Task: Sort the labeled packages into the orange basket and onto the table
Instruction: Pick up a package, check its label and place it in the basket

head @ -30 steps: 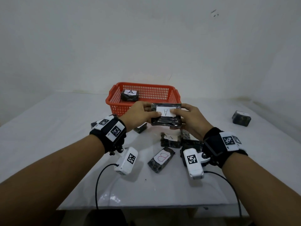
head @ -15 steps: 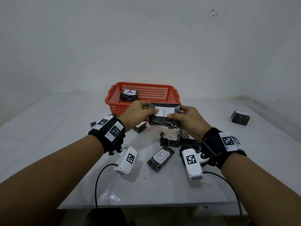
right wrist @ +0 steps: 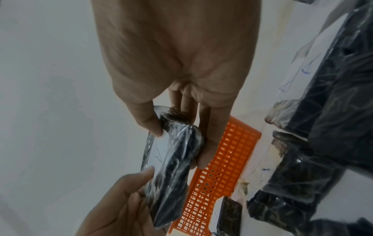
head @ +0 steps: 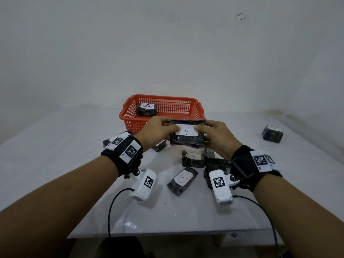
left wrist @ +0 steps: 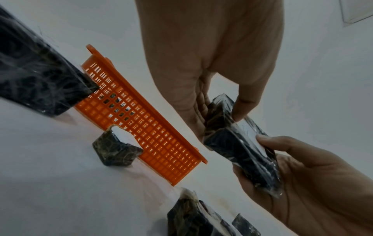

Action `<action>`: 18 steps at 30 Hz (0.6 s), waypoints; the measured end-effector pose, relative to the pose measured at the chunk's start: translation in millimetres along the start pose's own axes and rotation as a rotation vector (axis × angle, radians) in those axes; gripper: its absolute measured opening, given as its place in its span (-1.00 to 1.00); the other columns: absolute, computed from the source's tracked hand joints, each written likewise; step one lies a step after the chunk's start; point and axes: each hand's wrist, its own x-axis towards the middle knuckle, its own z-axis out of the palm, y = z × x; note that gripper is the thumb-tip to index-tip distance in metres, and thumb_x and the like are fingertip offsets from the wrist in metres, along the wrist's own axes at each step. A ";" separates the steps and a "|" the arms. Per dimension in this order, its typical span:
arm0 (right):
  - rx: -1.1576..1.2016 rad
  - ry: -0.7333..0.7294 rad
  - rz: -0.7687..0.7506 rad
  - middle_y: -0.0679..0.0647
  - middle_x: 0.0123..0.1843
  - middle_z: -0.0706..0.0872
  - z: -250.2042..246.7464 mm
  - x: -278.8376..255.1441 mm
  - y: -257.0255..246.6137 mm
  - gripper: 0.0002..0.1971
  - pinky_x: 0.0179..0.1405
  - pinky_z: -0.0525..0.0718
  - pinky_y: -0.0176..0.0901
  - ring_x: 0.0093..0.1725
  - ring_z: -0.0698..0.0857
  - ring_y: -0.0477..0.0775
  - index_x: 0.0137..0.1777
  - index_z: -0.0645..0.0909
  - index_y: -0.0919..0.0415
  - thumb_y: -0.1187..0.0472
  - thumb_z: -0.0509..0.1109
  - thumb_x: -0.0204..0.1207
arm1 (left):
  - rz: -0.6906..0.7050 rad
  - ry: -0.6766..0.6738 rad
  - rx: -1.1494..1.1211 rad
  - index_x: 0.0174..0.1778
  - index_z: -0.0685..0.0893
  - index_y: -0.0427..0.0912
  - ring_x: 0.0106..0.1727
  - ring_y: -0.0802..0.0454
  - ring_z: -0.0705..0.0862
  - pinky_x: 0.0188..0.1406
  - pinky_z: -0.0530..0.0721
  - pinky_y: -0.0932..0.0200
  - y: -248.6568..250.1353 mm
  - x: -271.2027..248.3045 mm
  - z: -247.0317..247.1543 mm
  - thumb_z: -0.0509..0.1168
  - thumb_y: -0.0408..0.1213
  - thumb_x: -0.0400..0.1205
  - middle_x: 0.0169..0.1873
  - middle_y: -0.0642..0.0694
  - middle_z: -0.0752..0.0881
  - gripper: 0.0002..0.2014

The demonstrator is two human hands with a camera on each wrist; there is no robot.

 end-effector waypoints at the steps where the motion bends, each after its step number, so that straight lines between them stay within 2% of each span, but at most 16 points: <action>1: 0.010 -0.012 -0.001 0.32 0.13 0.86 1.0 -0.7 -0.2 -0.73 -0.15 0.86 0.01 -0.08 0.88 0.19 0.31 0.72 0.35 0.34 0.49 0.64 | 0.010 0.003 0.017 0.26 0.73 -0.33 -0.04 -0.08 0.87 0.09 0.85 0.00 0.1 0.0 -0.1 0.42 -0.43 0.70 -0.03 -0.13 0.87 -0.78; 4: -0.045 0.019 -0.077 0.23 0.09 0.89 2.5 -1.5 2.0 -0.64 -0.01 0.88 0.02 0.04 0.90 0.24 0.30 0.73 0.32 0.42 0.60 0.51 | 0.027 -0.009 0.007 0.29 0.73 -0.33 0.02 -0.10 0.89 0.00 0.85 0.11 1.9 -1.2 1.2 0.43 -0.41 0.69 0.09 -0.21 0.87 -0.75; 7: -0.088 0.045 -0.119 0.20 0.08 0.90 1.3 -1.3 1.9 -0.62 0.08 0.86 -0.01 0.05 0.90 0.20 0.30 0.74 0.31 0.43 0.61 0.49 | 0.034 -0.033 -0.020 0.30 0.73 -0.32 0.09 -0.14 0.88 0.08 0.85 0.08 2.3 -3.4 2.4 0.46 -0.38 0.68 0.13 -0.22 0.86 -0.73; 10: -0.089 0.029 -0.096 0.21 0.09 0.90 0.8 -0.2 -0.1 -0.64 0.12 0.85 0.04 0.06 0.90 0.22 0.30 0.74 0.28 0.41 0.61 0.50 | 0.063 -0.012 0.049 0.28 0.74 -0.28 0.08 -0.11 0.89 0.14 0.85 0.02 1.1 -3.1 0.6 0.49 -0.40 0.65 0.10 -0.20 0.87 -0.72; 14: -0.047 0.053 -0.097 0.17 0.06 0.91 0.8 -1.3 -2.6 -0.72 0.07 0.86 0.02 0.04 0.90 0.19 0.25 0.78 0.24 0.30 0.59 0.55 | 0.075 -0.011 0.065 0.30 0.74 -0.25 0.08 -0.06 0.89 0.17 0.85 -0.01 4.2 -2.1 2.0 0.51 -0.38 0.64 0.11 -0.15 0.88 -0.70; 18: -0.073 0.074 -0.103 0.18 0.05 0.91 1.4 -3.2 0.0 -0.72 0.03 0.87 0.01 0.03 0.91 0.20 0.26 0.77 0.25 0.30 0.59 0.56 | 0.090 -0.007 0.088 0.27 0.74 -0.24 0.07 -0.05 0.89 0.17 0.86 -0.01 1.3 -3.4 2.9 0.52 -0.36 0.63 0.10 -0.16 0.88 -0.71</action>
